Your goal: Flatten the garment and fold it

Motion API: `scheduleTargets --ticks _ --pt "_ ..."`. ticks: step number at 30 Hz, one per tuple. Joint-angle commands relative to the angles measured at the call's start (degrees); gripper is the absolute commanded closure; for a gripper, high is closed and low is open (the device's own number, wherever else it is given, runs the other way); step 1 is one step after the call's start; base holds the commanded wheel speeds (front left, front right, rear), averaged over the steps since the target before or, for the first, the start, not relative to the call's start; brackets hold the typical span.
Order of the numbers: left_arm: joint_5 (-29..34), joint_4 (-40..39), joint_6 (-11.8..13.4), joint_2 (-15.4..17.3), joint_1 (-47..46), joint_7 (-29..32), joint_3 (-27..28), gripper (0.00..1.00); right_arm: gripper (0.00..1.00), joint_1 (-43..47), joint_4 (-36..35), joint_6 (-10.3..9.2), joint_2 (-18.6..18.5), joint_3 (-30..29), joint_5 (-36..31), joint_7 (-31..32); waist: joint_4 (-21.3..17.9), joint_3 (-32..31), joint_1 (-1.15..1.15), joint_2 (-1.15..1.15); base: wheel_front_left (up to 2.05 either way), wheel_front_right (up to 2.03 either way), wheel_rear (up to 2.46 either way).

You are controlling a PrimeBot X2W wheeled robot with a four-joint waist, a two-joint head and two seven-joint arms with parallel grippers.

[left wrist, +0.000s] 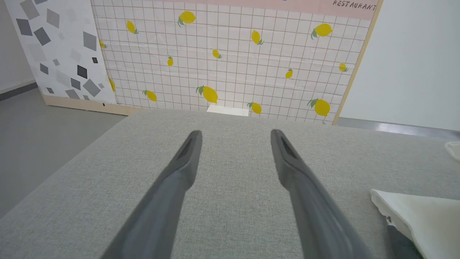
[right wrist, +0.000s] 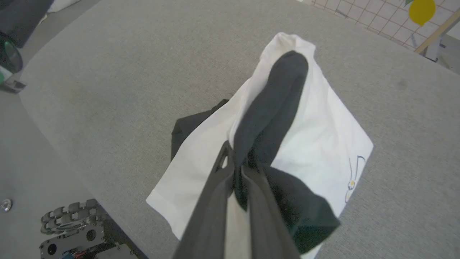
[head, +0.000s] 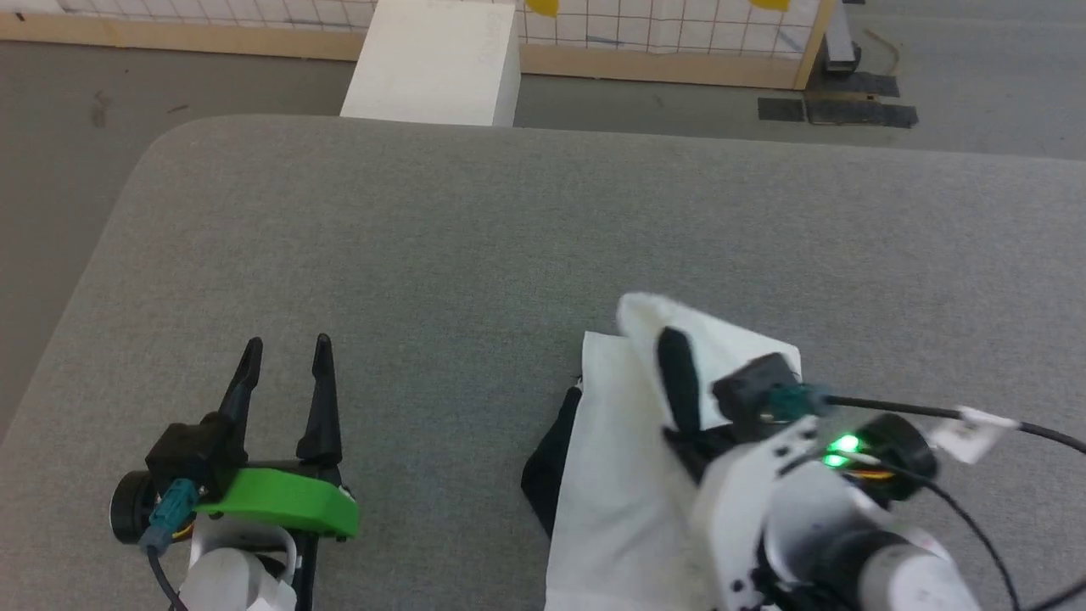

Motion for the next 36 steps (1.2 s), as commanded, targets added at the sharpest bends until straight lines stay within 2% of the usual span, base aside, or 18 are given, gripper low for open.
scheduleTargets --ticks 1,7,13,14,15,16,21,26,30,36 --pt "0.1 0.0 -0.3 -0.4 -1.2 -0.4 -0.1 0.00 1.00 -2.2 2.8 -0.08 -0.1 1.8 -0.5 -0.7 0.8 0.7 0.00 0.00 0.00 0.00 0.00" --pt "0.2 0.0 -0.5 -0.8 -1.7 -0.4 -0.4 0.00 1.00 -7.7 15.3 -0.08 0.0 6.6 0.2 -3.6 2.1 1.8 0.00 0.00 0.00 0.00 0.00" --pt "0.4 -0.1 -0.5 -1.0 -1.8 -0.4 0.1 0.00 1.00 -11.3 24.5 -0.08 0.0 10.0 3.5 -5.6 2.3 2.4 0.00 0.00 0.00 0.00 0.00" --pt "0.5 -0.2 -0.5 -1.1 -1.8 -0.4 0.1 0.00 0.84 -11.7 25.3 -0.08 0.0 10.3 4.3 -6.0 2.2 2.5 0.00 0.00 0.00 0.00 0.00" --pt "0.5 -0.2 -0.5 -1.1 -1.8 -0.4 0.2 0.00 0.06 -12.2 26.1 -0.08 0.0 10.8 5.3 -6.6 2.2 2.4 0.00 0.00 0.00 0.00 0.00" --pt "0.6 -0.1 -0.5 -1.2 -1.7 -0.4 0.2 0.00 0.00 -12.3 26.6 -0.08 0.0 10.9 6.4 -7.0 2.1 2.4 0.00 0.00 0.00 0.00 0.00" --pt "0.7 0.2 -0.6 -1.3 -1.4 -0.4 0.5 0.00 0.00 -12.5 23.8 -0.08 0.0 11.5 14.2 -11.6 1.3 1.5 0.00 0.00 0.00 0.00 0.00" --pt "0.8 0.0 -0.6 -1.4 -1.1 -0.4 0.5 0.00 0.00 -11.5 14.9 -0.08 0.0 7.9 20.7 -25.7 0.3 0.4 0.00 0.00 0.00 0.00 0.00" --pt "0.9 -0.3 -0.7 -1.5 -0.6 -0.4 0.4 0.00 0.00 -7.8 10.9 -0.08 0.0 0.5 20.5 -37.0 -0.8 -0.6 0.00 0.00 0.00 0.00 0.00" --pt "0.7 -0.8 -0.8 -1.5 0.1 -0.4 0.7 0.00 0.00 0.5 10.2 -0.08 0.0 -12.2 21.3 -44.6 -2.0 -1.5 0.00 0.00 0.00 0.00 0.00"
